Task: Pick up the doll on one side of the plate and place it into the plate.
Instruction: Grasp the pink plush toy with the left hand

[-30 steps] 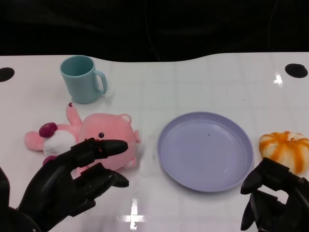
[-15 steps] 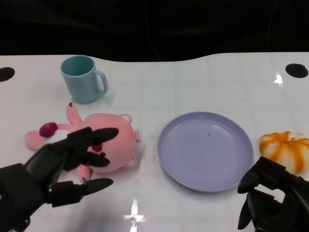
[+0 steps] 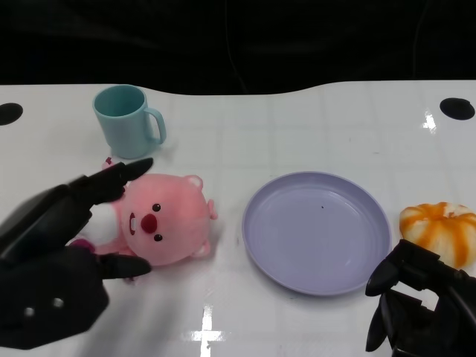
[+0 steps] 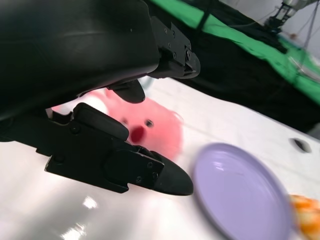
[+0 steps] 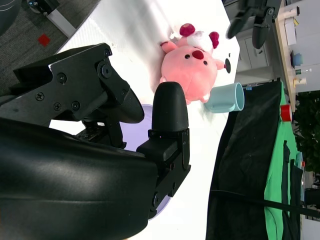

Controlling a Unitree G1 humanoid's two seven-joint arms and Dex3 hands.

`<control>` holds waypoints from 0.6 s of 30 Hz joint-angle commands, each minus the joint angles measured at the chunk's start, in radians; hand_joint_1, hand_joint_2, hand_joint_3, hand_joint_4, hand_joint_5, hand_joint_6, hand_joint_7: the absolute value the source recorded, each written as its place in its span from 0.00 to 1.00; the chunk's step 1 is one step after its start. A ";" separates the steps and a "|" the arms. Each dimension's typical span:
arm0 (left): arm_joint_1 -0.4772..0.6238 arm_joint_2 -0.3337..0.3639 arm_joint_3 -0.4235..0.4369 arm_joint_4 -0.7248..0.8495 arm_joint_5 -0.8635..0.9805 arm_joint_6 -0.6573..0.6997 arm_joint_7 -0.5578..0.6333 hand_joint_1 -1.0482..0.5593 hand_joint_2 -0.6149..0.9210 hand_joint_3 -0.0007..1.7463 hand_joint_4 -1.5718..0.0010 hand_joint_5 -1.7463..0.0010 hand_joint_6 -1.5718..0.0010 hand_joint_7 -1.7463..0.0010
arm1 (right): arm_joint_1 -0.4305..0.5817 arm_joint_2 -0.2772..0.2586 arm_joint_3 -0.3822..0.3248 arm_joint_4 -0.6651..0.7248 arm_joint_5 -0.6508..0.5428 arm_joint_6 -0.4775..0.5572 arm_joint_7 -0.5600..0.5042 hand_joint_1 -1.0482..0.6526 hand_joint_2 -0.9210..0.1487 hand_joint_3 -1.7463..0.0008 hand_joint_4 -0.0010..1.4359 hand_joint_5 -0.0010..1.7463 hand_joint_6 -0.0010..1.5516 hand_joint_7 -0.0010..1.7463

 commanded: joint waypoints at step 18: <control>-0.238 0.084 -0.220 0.184 0.504 0.060 0.007 0.17 0.99 0.01 0.89 0.79 0.88 0.99 | -0.003 -0.013 -0.014 -0.005 0.015 -0.001 0.000 0.55 0.23 0.29 0.47 1.00 0.29 1.00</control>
